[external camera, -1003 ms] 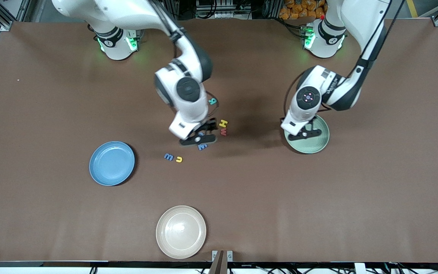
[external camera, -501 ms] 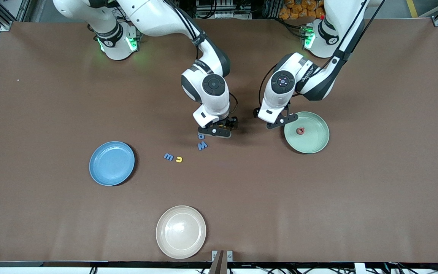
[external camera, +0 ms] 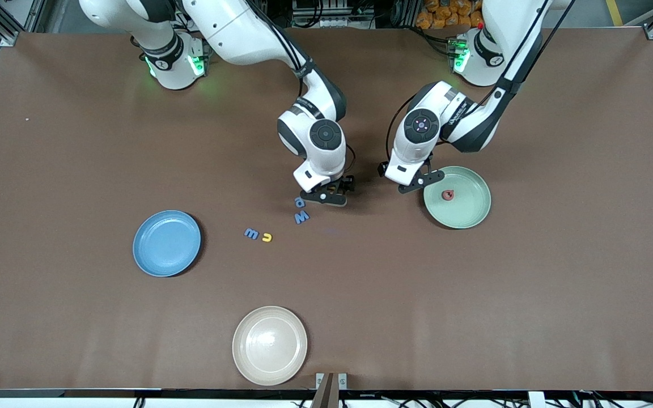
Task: Sort upper and lower case letters into plates
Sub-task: 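Grasp the pink m with the right gripper while the left gripper returns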
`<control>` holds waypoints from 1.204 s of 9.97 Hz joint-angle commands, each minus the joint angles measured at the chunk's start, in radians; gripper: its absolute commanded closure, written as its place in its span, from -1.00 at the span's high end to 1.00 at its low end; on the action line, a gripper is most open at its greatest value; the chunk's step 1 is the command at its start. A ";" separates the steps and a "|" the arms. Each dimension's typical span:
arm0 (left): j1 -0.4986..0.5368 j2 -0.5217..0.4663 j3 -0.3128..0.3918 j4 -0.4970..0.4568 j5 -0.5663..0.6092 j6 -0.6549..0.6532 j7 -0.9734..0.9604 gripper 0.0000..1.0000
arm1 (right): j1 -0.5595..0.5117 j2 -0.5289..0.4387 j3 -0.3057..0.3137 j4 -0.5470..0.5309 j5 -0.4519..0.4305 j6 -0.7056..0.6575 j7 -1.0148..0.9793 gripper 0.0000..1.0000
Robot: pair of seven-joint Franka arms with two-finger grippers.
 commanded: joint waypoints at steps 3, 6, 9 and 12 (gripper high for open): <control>-0.024 0.047 0.000 0.031 -0.022 -0.003 -0.036 1.00 | -0.006 0.056 -0.003 0.080 0.010 0.002 0.018 1.00; -0.047 0.049 0.003 0.032 -0.013 -0.004 -0.060 1.00 | -0.003 0.056 -0.003 0.080 0.013 0.000 0.011 0.59; -0.046 0.031 0.000 0.056 -0.013 -0.004 -0.066 1.00 | 0.000 0.051 -0.003 0.080 0.022 -0.001 0.018 -1.00; -0.030 0.014 0.004 0.090 -0.013 -0.009 -0.066 1.00 | -0.002 0.034 -0.003 0.080 0.019 -0.004 0.003 -1.00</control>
